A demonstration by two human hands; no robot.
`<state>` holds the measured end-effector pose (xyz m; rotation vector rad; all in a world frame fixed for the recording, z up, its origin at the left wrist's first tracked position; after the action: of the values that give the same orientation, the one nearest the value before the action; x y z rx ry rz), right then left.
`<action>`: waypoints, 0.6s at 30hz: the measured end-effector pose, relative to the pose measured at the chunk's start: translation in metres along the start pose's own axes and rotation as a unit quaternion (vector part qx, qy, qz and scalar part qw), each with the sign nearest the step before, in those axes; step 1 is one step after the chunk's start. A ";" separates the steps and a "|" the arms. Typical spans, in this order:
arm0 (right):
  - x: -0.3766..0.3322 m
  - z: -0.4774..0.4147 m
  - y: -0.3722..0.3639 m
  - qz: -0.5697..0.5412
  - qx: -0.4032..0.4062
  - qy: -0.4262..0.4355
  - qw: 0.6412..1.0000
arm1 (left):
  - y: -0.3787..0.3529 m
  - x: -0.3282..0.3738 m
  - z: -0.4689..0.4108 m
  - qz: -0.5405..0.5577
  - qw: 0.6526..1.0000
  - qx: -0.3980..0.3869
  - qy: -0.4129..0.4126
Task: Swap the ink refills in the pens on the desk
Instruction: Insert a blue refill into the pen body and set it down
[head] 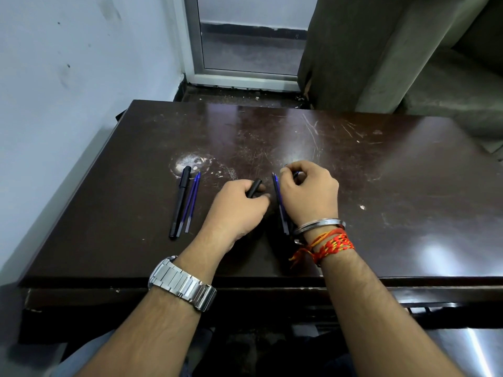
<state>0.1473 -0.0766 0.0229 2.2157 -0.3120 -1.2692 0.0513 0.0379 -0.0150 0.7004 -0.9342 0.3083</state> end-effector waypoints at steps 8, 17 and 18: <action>-0.020 0.007 -0.008 -0.045 -0.004 0.108 0.993 | 0.082 -0.006 -0.002 -0.189 0.948 0.254 0.030; -0.036 0.021 -0.033 0.001 -0.150 0.174 0.973 | 0.082 -0.013 -0.011 -0.207 0.950 0.226 0.057; -0.036 0.022 -0.032 0.002 -0.150 0.174 0.973 | 0.080 -0.013 -0.011 -0.200 0.954 0.216 0.054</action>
<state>0.1074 -0.0412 0.0219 2.1181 0.0129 -0.8376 0.0088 0.1051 0.0029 1.2421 -0.6027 0.1864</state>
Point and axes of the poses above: each hand's wrist, its own z-axis away from the middle knuckle, its own y-axis out of the back of the hand, x = y × z, the point moved 6 cm from there along -z, towards the middle knuckle, and after that the axes turned 12 degrees about y, right-handed, at the moved point
